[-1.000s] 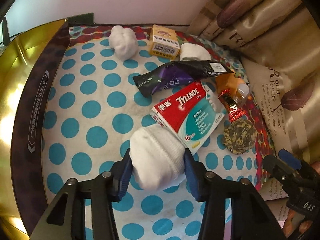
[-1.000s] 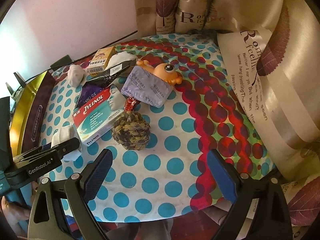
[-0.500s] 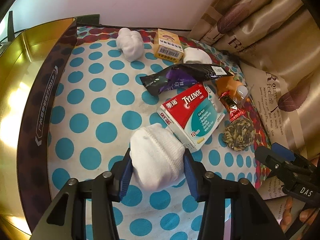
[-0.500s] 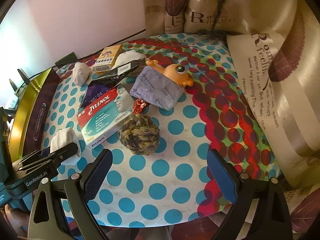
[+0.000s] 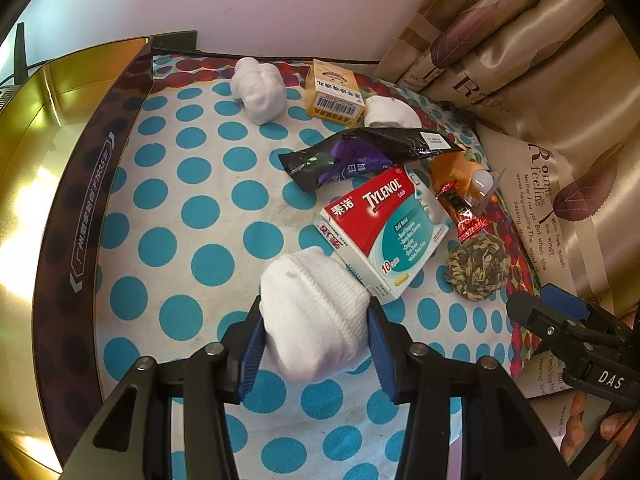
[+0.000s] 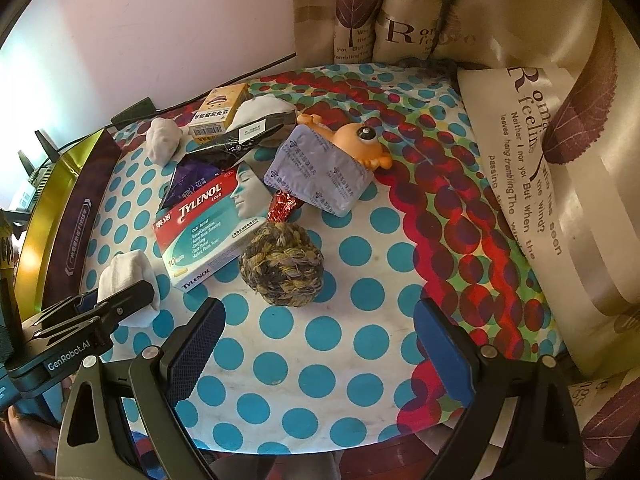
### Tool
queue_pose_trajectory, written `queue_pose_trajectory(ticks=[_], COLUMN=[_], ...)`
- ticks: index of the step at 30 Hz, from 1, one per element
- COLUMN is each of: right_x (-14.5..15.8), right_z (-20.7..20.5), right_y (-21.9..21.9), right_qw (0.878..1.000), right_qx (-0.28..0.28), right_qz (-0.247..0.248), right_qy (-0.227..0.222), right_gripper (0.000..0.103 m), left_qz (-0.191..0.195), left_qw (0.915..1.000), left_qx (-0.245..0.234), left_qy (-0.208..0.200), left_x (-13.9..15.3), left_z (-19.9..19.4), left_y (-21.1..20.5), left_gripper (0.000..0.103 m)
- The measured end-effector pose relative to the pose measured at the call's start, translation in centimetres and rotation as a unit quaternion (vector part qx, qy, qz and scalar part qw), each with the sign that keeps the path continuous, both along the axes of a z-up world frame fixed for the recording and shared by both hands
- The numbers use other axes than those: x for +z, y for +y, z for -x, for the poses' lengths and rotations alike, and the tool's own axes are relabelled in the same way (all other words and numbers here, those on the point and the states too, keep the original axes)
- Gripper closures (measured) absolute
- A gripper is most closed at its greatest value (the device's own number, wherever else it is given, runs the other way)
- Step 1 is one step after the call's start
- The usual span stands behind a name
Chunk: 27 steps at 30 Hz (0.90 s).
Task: Organize objects
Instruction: 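Grasp the white sock with the left gripper, then carry the sock over the gold tray and open the left gripper while the right gripper approaches the rope ball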
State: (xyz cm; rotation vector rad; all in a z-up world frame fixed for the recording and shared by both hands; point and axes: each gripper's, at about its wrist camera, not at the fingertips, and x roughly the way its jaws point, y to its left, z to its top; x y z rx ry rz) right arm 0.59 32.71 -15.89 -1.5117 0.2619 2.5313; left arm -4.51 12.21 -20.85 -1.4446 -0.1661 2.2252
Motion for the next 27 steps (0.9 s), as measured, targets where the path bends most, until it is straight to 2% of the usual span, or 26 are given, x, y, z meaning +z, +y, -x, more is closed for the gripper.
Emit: queue_pose_trajectory(ticks=[8,18,27], right_x=[-0.1,-0.3,-0.6], right_z=[0.1,0.3,1.0], right_y=[0.1,0.0,-0.3], right_qw=[1.0,1.0,1.0], right_qx=[0.001,0.001,0.008], right_qz=[-0.002,-0.003,-0.011], right_qy=[0.003,0.005,0.018], right_gripper=[0.008,0.008,0.009], left_qz=[-0.01,-0.005,-0.002], left_qw=[0.9999,0.9988,0.9969], left_qx=[0.009,0.014,0.034], left_qy=[-0.005,0.046,0.071], left_x=[0.3,3.7,5.6], left_z=[-0.3,-1.1,-1.6], left_y=[-0.7,-2.1,-3.9], left_gripper=[0.055,0.055,0.055])
